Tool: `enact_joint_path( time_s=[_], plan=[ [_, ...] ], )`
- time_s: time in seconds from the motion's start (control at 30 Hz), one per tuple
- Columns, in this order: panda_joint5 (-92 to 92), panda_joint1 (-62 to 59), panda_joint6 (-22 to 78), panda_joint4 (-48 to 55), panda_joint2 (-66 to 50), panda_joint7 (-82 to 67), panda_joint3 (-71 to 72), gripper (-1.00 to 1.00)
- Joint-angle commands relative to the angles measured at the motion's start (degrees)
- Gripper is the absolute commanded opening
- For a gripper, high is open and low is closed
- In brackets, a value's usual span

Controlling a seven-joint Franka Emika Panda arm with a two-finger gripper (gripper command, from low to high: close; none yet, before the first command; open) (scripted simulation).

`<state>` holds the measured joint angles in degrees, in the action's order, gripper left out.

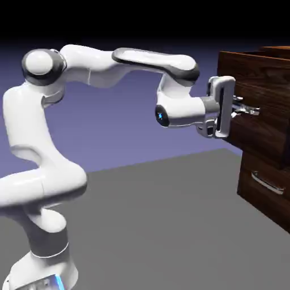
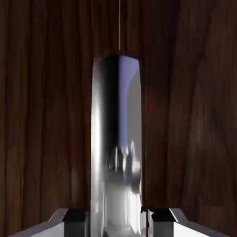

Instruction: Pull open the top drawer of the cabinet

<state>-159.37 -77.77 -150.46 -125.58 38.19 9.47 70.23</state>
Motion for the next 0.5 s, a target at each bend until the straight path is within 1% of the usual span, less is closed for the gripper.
enact_joint_path(
  time_s=[0.0, 0.1, 0.17, 0.3, 0.47],
  plan=[
    [0.46, 2.11, 0.26, -1.64, 0.76, 0.51, -1.82, -1.00],
    [1.36, 7.77, 1.54, -6.72, 4.93, 3.45, -7.45, -1.00],
    [1.56, 8.20, 2.85, -7.96, 9.08, 7.36, -9.42, -1.00],
    [1.47, 4.79, 5.58, -7.44, 17.39, 15.99, -10.30, -1.00],
    [1.09, -2.42, 9.23, -4.94, 27.77, 27.34, -9.02, -1.00]
  ],
)
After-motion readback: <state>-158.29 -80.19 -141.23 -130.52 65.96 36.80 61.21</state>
